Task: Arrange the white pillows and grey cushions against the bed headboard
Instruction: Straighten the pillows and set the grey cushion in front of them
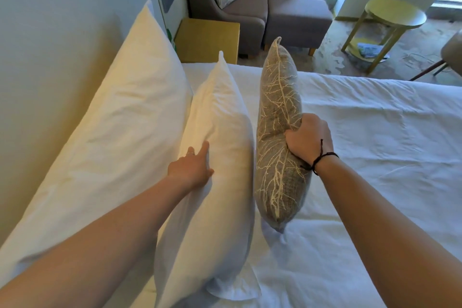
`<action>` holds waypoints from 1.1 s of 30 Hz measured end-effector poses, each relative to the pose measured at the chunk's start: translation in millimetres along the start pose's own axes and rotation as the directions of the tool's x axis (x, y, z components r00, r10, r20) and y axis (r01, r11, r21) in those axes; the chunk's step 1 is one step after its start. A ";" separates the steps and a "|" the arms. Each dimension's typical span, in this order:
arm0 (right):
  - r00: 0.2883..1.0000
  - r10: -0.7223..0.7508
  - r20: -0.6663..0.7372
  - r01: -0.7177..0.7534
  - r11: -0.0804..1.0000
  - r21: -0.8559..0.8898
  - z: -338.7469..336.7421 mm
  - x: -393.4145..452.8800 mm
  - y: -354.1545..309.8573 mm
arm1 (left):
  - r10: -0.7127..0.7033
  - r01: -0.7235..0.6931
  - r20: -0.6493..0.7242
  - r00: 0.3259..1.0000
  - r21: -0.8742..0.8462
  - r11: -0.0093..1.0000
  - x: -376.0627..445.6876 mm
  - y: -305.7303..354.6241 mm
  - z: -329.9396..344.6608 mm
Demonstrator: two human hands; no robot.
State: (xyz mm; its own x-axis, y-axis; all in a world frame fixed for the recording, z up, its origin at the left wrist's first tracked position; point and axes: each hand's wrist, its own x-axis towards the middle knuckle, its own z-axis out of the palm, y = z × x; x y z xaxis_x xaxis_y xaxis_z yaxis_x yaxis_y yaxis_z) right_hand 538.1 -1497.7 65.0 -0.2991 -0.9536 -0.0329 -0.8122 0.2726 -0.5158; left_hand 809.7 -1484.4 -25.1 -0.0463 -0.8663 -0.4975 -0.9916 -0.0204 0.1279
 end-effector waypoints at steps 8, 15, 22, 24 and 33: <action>0.942 0.028 0.335 -0.068 0.992 0.109 64.1 -52.9 16.7 | -0.039 0.025 -0.120 0.992 -0.118 0.993 -15.9 6.5 -5.7; 0.957 -0.042 0.286 -0.044 0.956 0.288 101.7 -65.2 16.5 | 0.035 -0.094 -0.140 0.990 -0.447 0.890 -52.3 63.8 0.8; 0.968 0.063 0.244 -0.199 0.782 0.590 87.7 -53.1 65.1 | -0.047 0.010 -0.095 0.994 -0.362 0.932 -48.8 93.0 15.2; 0.929 0.177 0.325 -0.335 0.776 0.535 94.3 -54.9 100.5 | -0.030 0.002 -0.087 0.996 -0.311 0.951 -42.7 89.4 22.0; 0.855 0.257 0.451 -0.475 0.738 0.480 151.3 -63.5 147.5 | 0.060 -0.254 -0.387 0.920 -0.474 0.843 -15.6 68.4 20.0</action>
State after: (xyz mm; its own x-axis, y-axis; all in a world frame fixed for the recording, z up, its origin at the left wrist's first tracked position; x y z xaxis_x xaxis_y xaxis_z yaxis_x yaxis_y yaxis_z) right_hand 513.0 -1416.2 -138.6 -0.2386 -0.8026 -0.5467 -0.2168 0.5928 -0.7756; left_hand 740.1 -1462.3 -25.8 -0.0551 -0.9914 -0.1183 -0.7673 -0.0338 0.6403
